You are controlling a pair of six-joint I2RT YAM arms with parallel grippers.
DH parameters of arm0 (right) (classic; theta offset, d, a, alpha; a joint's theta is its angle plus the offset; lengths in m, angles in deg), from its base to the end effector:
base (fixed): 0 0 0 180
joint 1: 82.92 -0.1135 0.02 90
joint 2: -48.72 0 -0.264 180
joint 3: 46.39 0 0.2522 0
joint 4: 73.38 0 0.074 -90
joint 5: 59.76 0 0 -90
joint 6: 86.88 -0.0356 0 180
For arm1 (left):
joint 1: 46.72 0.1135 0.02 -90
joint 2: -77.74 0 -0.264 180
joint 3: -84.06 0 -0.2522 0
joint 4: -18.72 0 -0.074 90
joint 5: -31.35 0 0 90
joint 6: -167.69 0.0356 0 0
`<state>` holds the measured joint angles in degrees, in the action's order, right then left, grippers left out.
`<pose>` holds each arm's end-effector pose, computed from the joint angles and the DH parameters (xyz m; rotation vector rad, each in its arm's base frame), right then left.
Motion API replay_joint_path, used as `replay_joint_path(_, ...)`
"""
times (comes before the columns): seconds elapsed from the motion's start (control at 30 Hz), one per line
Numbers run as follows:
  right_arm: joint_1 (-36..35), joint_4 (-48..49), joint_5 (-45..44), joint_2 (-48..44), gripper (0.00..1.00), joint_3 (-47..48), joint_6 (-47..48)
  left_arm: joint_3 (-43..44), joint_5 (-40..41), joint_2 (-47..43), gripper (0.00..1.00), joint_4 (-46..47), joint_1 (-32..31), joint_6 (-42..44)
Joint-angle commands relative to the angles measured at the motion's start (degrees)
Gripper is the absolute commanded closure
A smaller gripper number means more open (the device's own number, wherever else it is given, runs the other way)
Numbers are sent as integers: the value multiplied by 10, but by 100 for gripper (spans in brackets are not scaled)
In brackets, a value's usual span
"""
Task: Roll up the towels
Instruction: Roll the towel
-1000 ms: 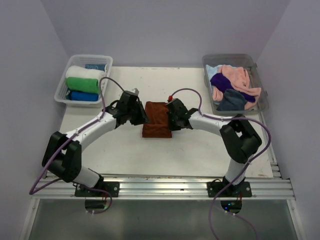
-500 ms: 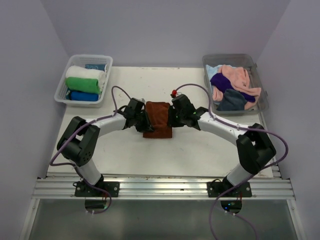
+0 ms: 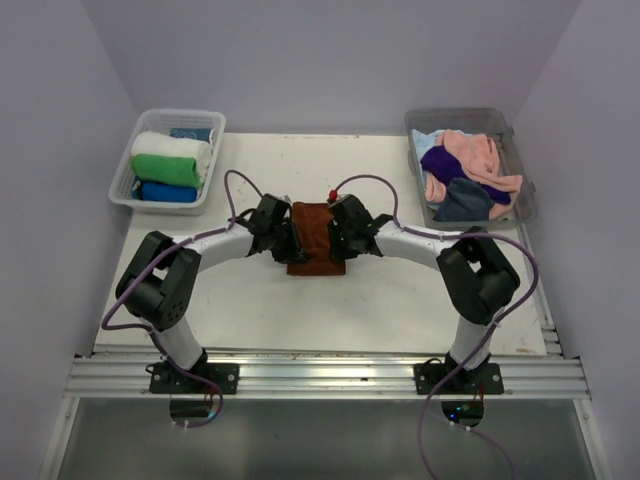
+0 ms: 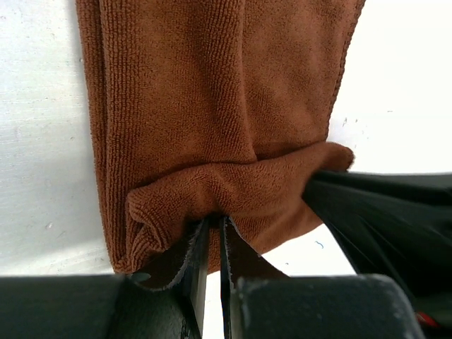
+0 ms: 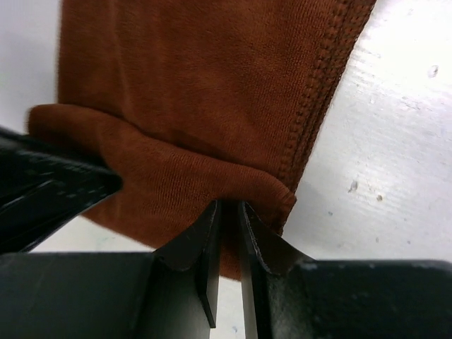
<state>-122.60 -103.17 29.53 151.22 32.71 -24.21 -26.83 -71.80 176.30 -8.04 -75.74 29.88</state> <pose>0.2883 0.2386 0.1833 -0.2703 2.5473 0.4573 0.2928 -0.1717 0.1603 -0.3499 2.6976 -0.7586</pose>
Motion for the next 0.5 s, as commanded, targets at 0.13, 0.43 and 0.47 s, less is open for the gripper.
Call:
replay_joint_path(0.13,7,28,-3,45,83,12,37,20,20,-3,86,-33,11,14)
replay_joint_path(0.43,-29,22,33,-38,86,-96,-25,15,8,-30,86,-63,12,22)
replay_joint_path(0.47,-48,17,33,-46,86,-111,-35,13,8,-34,86,-65,12,25)
